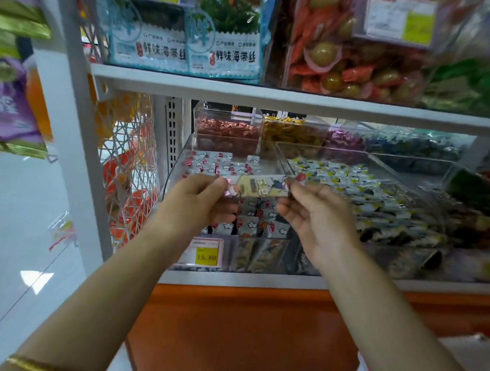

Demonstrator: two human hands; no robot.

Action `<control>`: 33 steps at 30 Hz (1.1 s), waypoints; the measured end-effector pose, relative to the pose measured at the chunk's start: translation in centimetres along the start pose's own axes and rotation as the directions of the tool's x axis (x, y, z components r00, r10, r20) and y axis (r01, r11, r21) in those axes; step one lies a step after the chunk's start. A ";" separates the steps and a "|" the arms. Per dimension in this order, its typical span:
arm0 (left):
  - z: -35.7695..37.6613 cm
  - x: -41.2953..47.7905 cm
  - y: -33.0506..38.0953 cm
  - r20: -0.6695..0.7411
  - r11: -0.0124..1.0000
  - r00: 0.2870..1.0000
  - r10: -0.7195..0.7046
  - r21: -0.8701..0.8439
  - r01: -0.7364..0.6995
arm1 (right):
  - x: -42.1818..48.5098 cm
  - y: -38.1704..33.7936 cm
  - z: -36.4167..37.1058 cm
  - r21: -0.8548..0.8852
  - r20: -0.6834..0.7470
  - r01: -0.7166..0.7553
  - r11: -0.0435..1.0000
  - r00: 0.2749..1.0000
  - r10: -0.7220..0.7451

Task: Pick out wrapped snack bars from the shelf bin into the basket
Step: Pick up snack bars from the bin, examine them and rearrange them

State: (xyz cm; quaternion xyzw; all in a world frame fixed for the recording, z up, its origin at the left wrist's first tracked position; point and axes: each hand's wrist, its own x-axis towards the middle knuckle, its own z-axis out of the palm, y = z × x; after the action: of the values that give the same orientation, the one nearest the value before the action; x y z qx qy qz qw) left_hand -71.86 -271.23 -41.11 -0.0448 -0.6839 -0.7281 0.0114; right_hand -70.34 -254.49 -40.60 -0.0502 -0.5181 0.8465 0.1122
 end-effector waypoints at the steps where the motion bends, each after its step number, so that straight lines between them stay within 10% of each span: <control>1: -0.2 -0.1 -0.1 -0.006 0.999 1.000 -0.007 -0.043 0.007 | -0.3 0.1 -0.2 0.013 0.017 -0.007 1.000 1.000 0.006; 7: -0.8 -0.3 0.0 -0.020 0.959 0.998 -0.064 -0.279 0.056 | -1.0 0.2 -0.6 0.173 0.122 -0.082 0.981 0.991 0.061; 17: -0.5 -0.2 -0.4 -0.177 0.988 0.980 0.095 0.138 -0.071 | -0.5 0.9 -0.4 0.260 0.122 -0.136 0.956 0.987 0.107; 33: 0.0 -0.3 -0.1 0.137 0.980 0.988 0.073 -0.194 -0.045 | 0.5 0.6 -1.9 0.241 -0.042 -0.071 0.968 0.996 0.083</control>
State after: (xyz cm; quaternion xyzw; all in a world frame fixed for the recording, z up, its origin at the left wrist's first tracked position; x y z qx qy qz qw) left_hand -71.62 -271.28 -41.28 -0.1184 -0.6087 -0.7843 -0.0207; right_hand -70.51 -253.00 -42.00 -0.0782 -0.4067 0.9049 0.0978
